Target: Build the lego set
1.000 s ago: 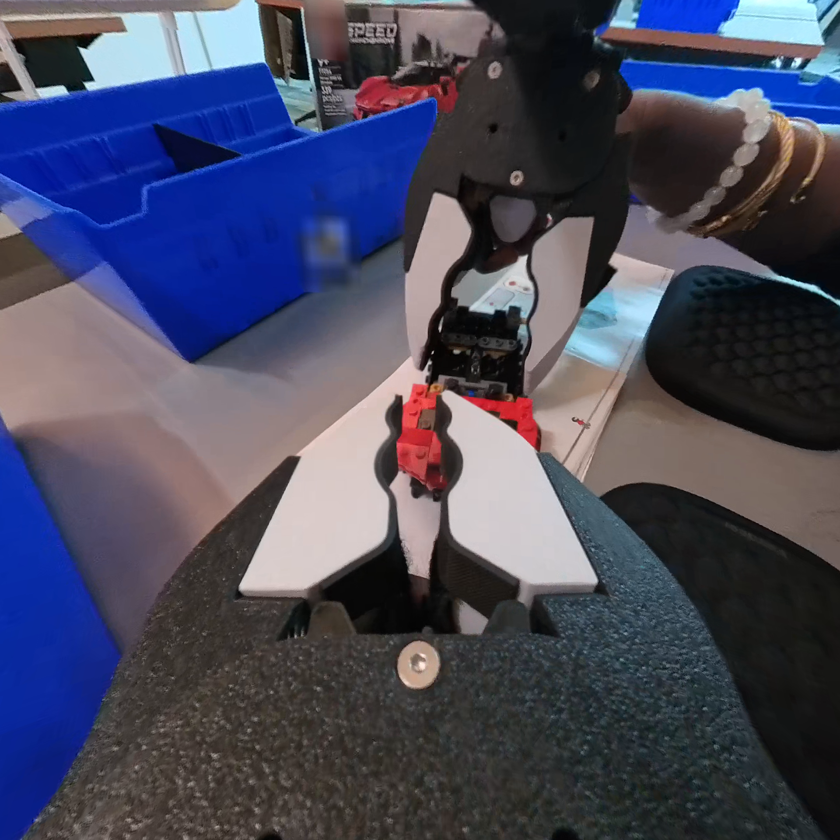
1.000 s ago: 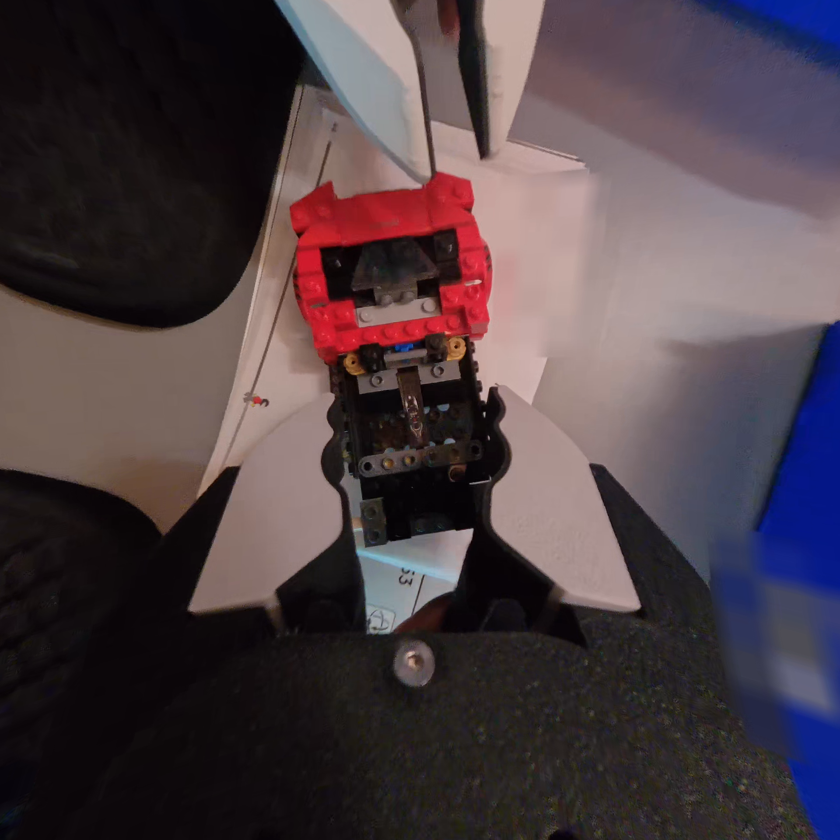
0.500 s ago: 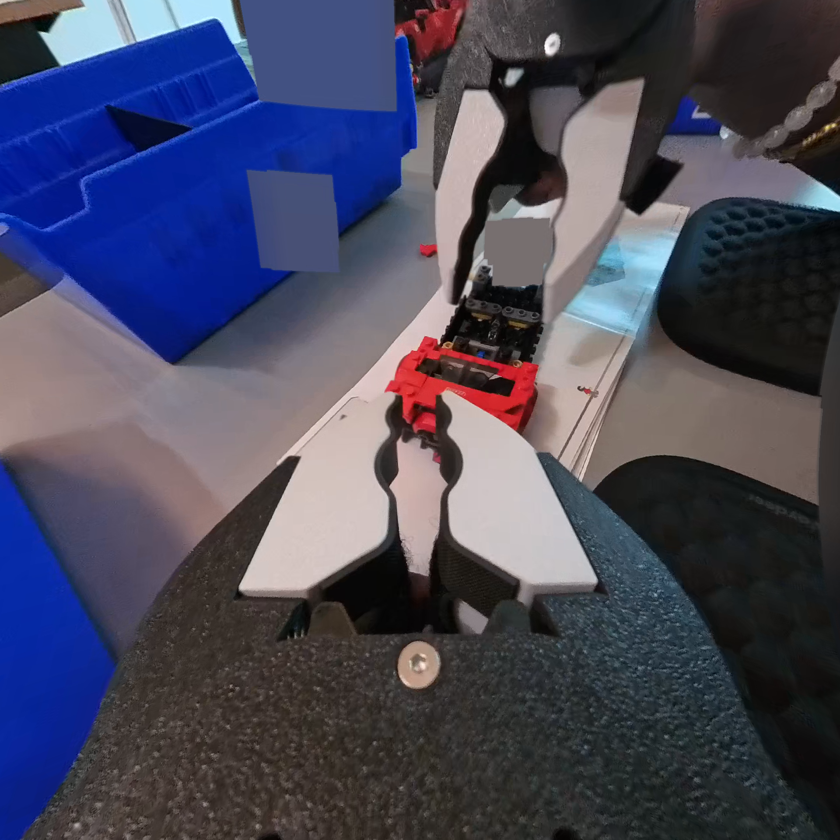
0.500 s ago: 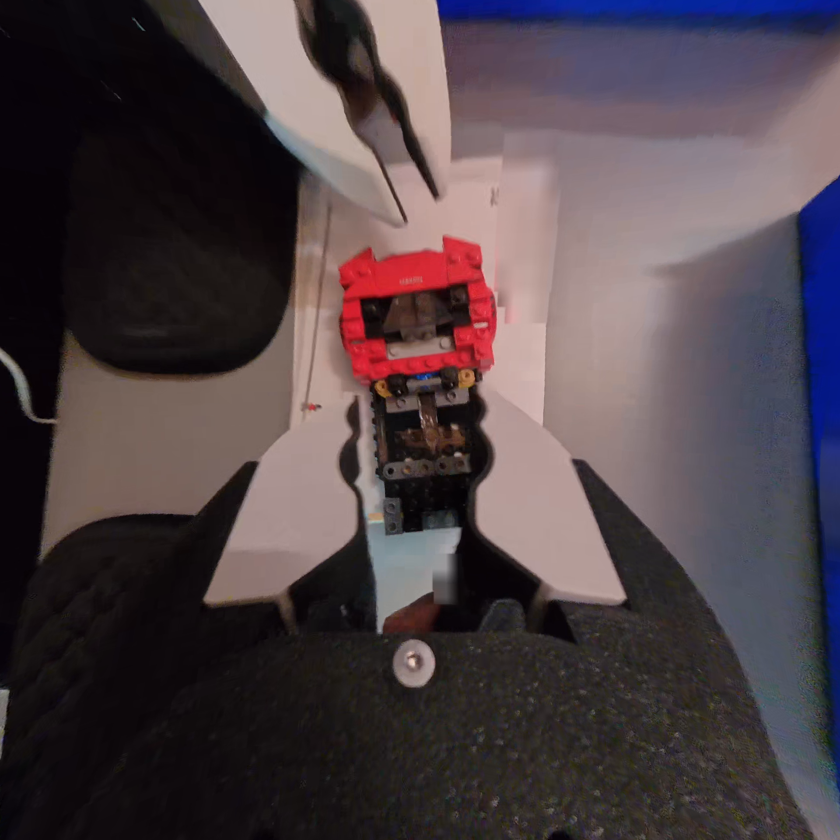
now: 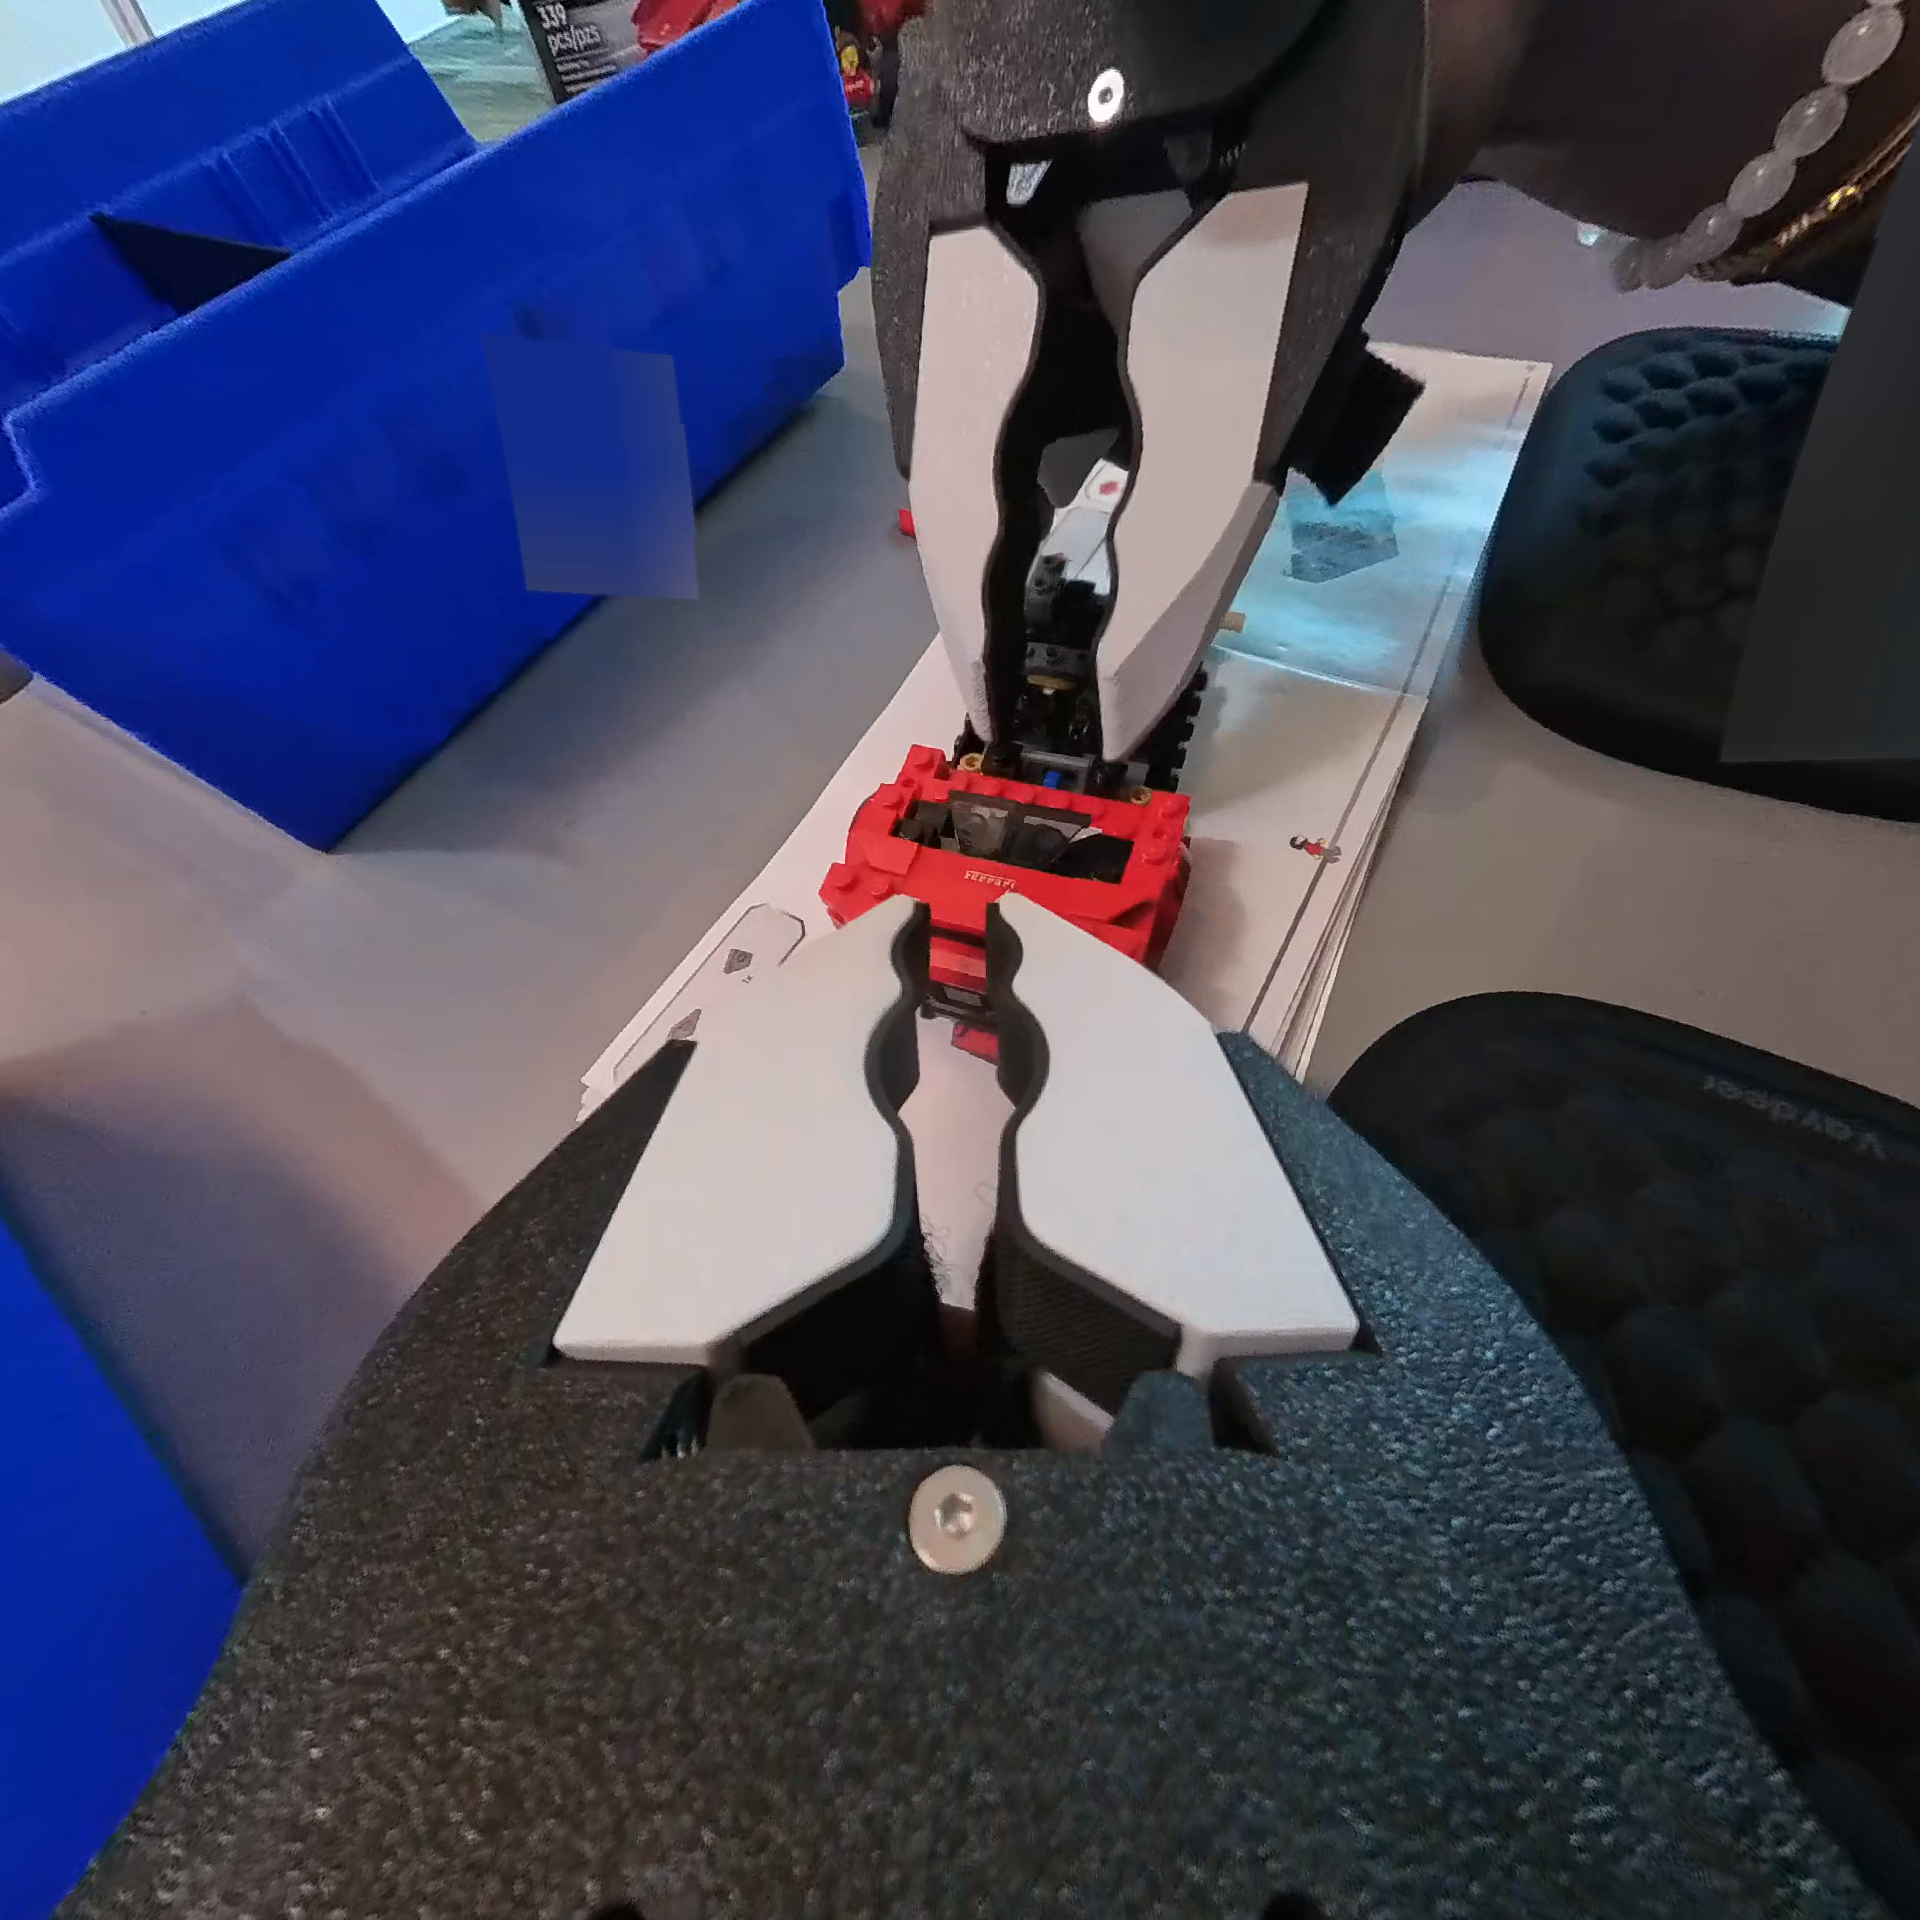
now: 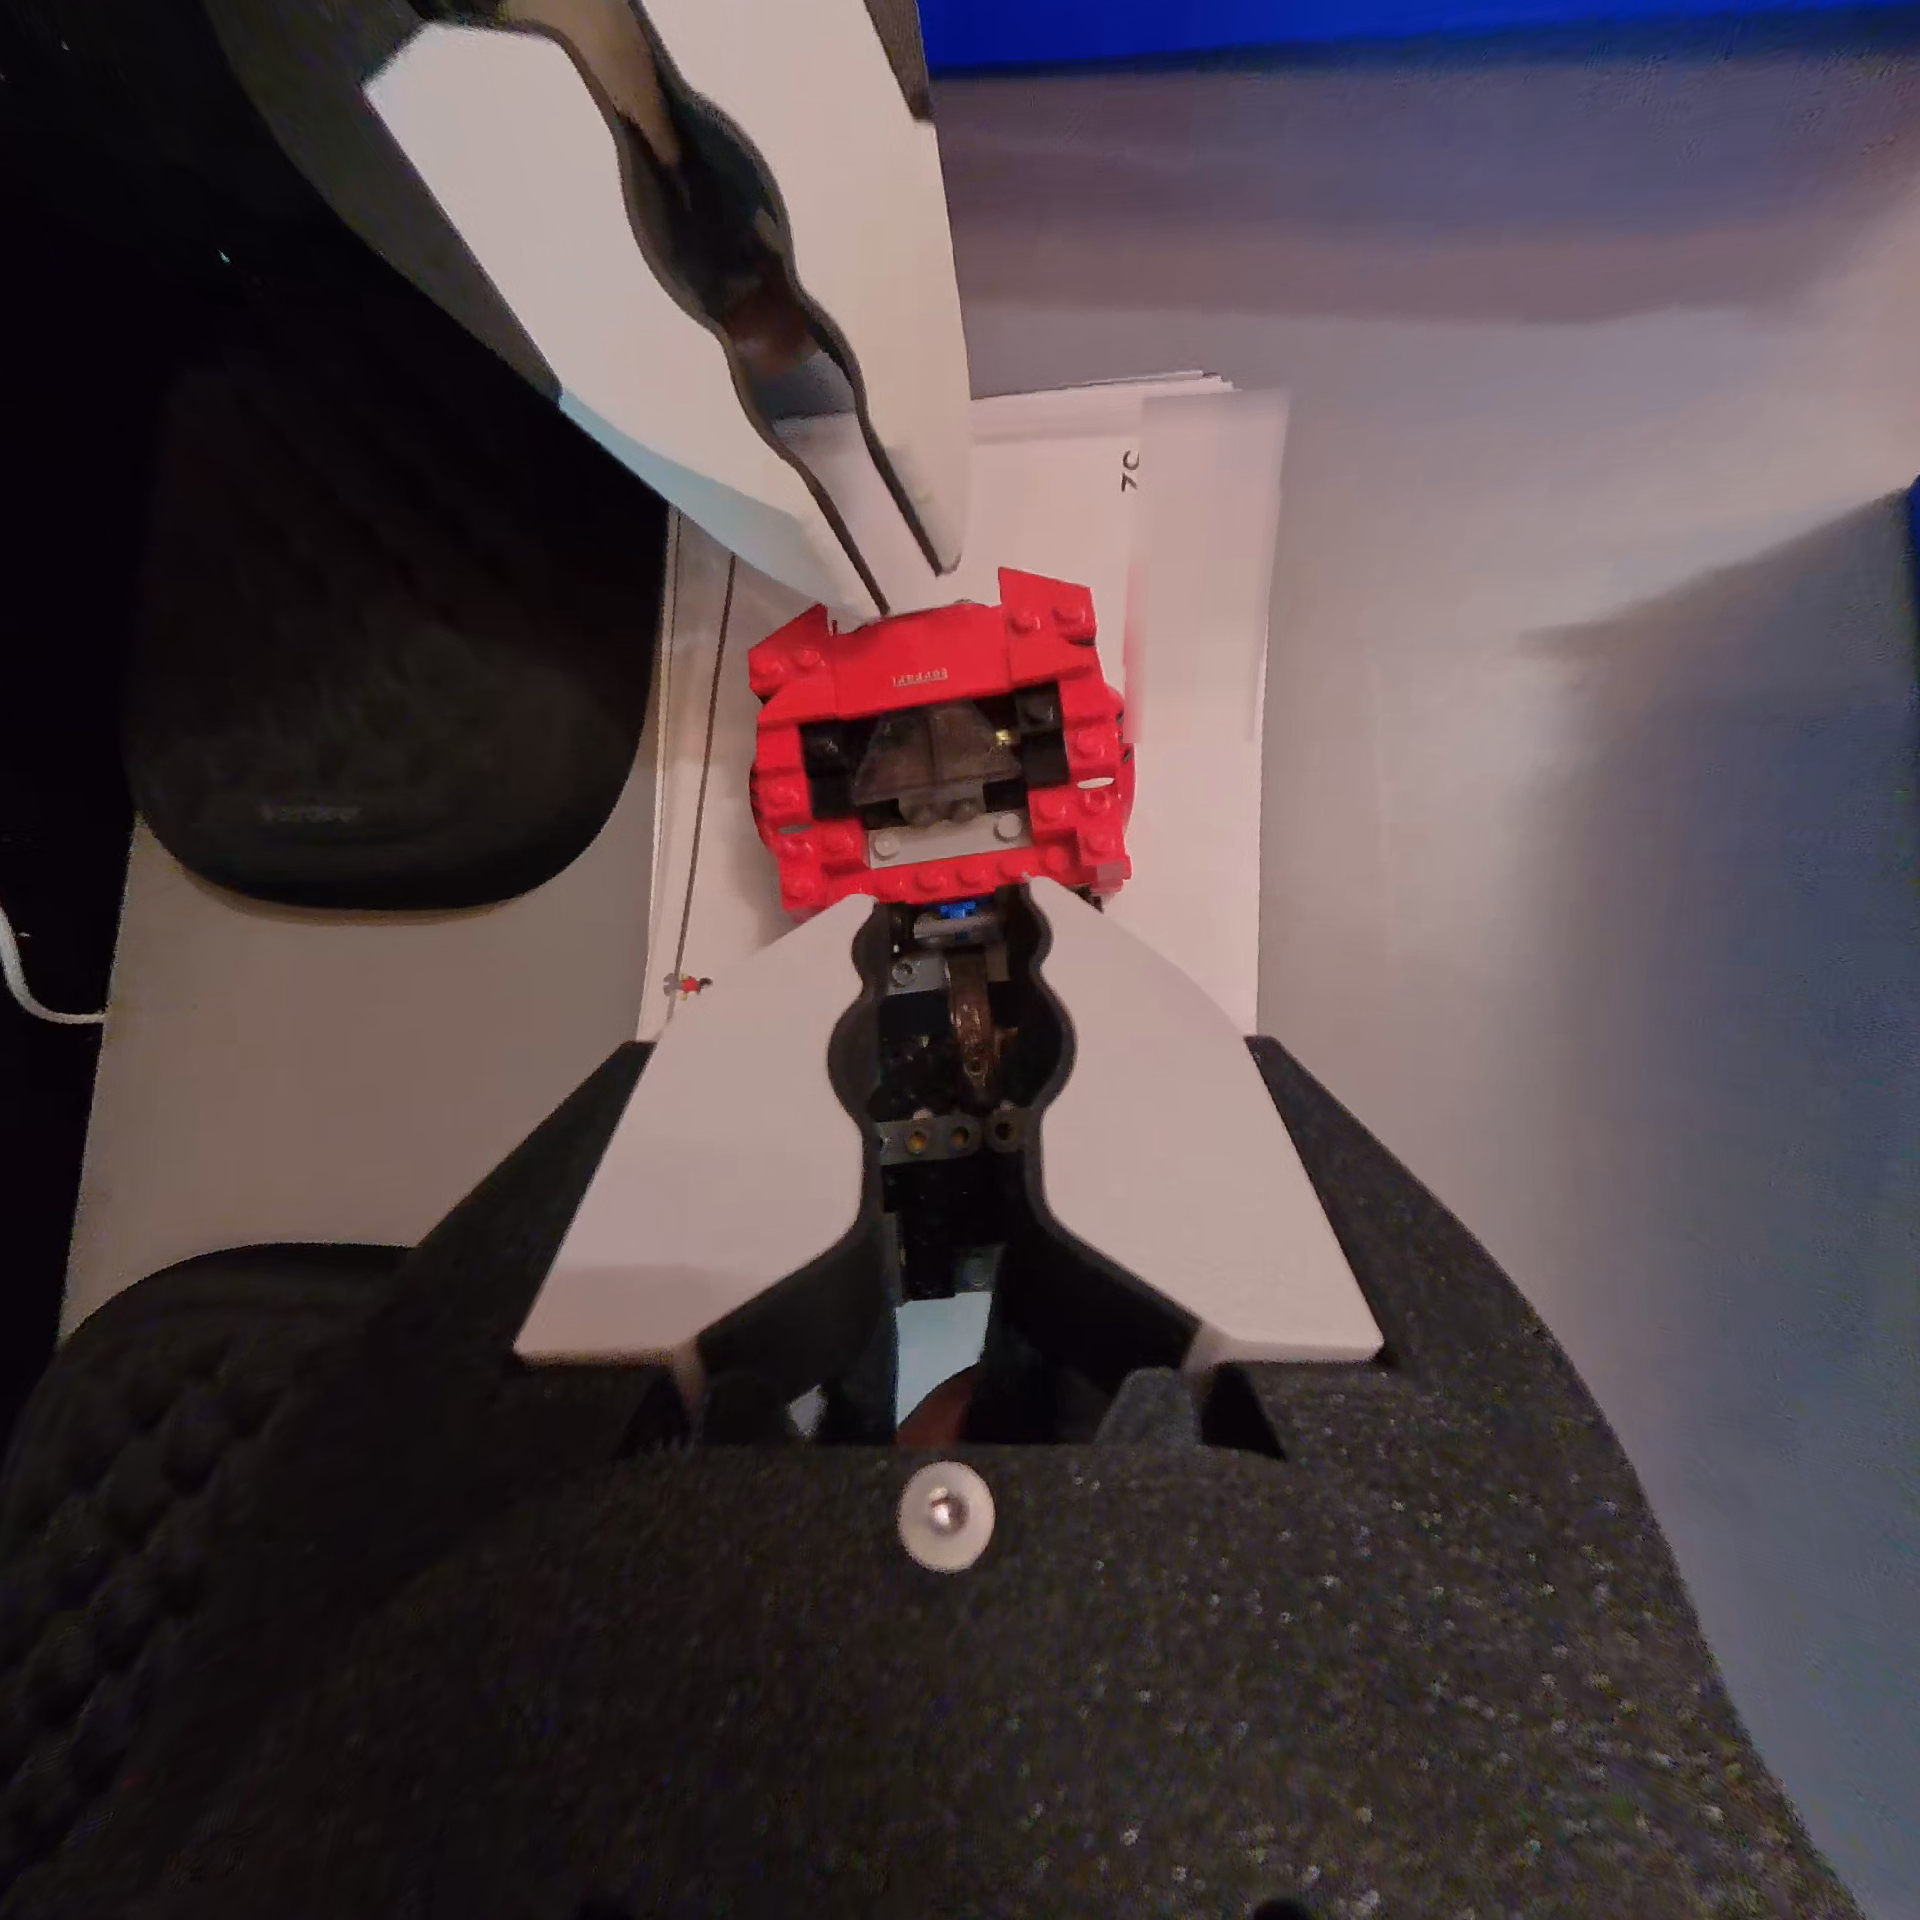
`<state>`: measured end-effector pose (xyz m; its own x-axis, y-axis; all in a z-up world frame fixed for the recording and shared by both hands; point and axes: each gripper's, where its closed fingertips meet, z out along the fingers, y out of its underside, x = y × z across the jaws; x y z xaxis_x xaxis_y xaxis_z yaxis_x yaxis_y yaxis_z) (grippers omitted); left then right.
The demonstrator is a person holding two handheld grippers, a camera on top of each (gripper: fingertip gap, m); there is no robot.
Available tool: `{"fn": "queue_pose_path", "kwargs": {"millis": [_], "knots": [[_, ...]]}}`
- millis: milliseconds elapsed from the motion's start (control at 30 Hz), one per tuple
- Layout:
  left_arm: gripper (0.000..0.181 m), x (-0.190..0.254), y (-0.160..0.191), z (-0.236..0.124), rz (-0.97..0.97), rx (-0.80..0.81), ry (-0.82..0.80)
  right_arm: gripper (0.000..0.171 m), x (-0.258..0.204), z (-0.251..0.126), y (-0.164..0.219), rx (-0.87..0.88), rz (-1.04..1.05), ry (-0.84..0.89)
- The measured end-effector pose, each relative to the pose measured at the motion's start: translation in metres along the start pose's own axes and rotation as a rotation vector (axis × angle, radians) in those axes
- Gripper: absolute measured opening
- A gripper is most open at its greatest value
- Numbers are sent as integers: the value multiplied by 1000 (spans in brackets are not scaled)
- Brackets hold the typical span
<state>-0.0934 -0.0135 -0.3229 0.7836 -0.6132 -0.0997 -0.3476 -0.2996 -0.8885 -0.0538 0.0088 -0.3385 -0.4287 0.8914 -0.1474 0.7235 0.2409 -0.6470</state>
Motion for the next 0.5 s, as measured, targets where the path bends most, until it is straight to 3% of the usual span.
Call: {"fn": "queue_pose_path", "kwargs": {"millis": [500], "knots": [[5,3,3,3,22,-23,5,18,0,3,3,-107,-65,81]]}}
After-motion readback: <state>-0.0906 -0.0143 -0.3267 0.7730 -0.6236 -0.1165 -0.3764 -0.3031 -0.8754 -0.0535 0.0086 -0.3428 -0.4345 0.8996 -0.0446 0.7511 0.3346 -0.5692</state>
